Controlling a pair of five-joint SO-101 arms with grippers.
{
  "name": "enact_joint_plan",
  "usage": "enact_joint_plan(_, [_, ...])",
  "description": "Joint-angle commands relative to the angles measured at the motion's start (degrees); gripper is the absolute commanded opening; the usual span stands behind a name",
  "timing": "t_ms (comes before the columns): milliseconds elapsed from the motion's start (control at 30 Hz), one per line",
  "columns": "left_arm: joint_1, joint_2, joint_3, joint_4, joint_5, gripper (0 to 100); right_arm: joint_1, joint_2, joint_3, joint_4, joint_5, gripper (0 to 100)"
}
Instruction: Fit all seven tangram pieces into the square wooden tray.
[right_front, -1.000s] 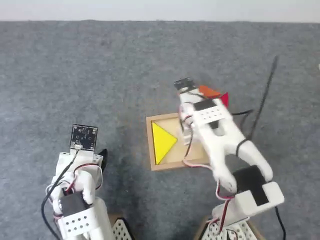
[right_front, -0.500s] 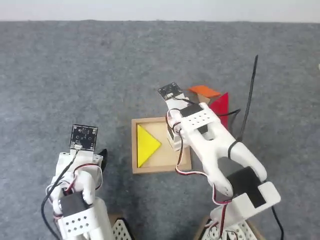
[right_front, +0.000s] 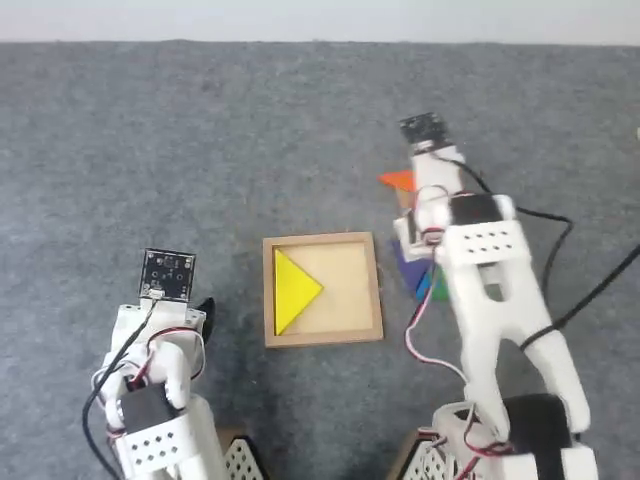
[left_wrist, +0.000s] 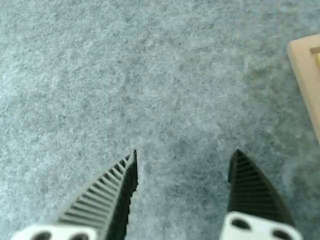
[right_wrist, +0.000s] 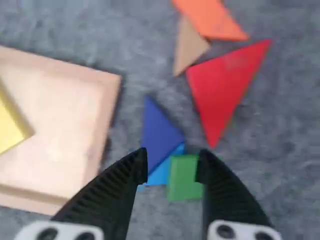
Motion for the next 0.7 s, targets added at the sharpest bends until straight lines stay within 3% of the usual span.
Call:
enact_joint_plan(0, [0.09, 0.18, -0.4, -0.18, -0.62, 28, 2.33, 1.98, -2.81, -5.14, 2.11, 29.7])
enact_joint_plan(300, [0.09, 0.18, -0.4, -0.18, -0.62, 28, 2.33, 22.81, -11.25, -15.52, 1.85, 31.0])
enact_joint_plan(467, [0.09, 0.18, -0.4, -0.18, -0.62, 28, 4.35, 33.63, -22.07, -14.37, -2.55, 31.0])
enact_joint_plan(667, [0.09, 0.18, -0.4, -0.18, -0.62, 28, 4.44, 43.56, -35.52, -5.67, -7.74, 31.3])
